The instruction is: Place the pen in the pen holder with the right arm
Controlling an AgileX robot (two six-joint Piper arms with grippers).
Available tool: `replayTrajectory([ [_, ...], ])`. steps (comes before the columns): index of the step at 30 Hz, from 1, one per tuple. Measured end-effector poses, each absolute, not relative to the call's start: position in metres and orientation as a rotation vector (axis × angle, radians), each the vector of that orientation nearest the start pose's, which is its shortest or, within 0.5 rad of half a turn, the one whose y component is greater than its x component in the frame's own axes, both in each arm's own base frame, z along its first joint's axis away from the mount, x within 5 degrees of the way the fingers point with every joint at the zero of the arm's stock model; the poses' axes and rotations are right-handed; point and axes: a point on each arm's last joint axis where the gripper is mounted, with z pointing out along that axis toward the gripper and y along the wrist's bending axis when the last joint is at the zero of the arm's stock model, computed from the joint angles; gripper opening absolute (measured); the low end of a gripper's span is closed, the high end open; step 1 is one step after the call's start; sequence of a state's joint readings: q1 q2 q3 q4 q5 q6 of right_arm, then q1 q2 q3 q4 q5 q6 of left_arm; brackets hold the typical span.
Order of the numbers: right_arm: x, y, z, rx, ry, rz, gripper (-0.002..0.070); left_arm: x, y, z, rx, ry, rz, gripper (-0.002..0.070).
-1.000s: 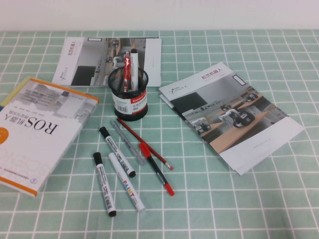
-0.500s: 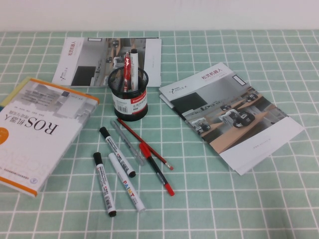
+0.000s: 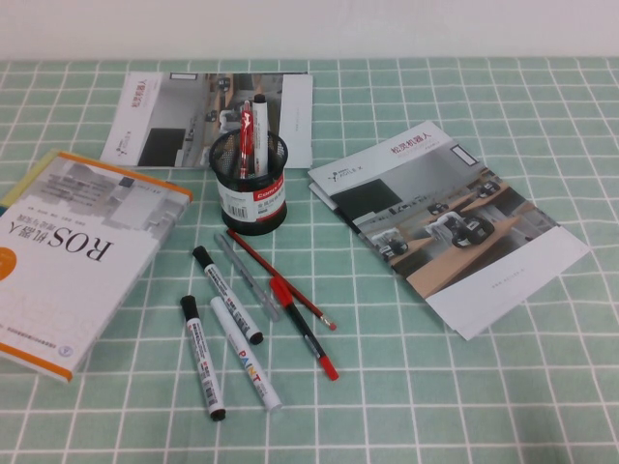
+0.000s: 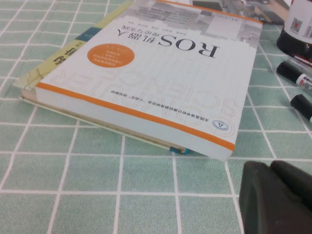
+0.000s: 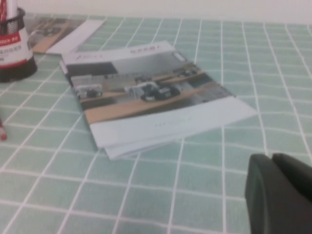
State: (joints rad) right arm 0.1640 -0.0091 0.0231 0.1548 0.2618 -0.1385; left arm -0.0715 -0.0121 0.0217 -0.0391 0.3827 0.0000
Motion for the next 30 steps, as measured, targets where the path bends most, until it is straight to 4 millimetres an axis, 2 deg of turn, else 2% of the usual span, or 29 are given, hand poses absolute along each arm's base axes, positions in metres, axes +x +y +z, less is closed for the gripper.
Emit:
replayTrajectory([
  [8,0.0513,0.0137,0.1729,-0.186,1.854,0.170,-0.0019,0.0520,-0.0051,0.1722,0.043,1.876,-0.088,-0.0004],
  [30,0.0509,0.0139,0.1724,-0.183,1.860,0.178,-0.0019,0.0520,-0.0051,0.1722,0.043,1.876,-0.088,-0.0004],
])
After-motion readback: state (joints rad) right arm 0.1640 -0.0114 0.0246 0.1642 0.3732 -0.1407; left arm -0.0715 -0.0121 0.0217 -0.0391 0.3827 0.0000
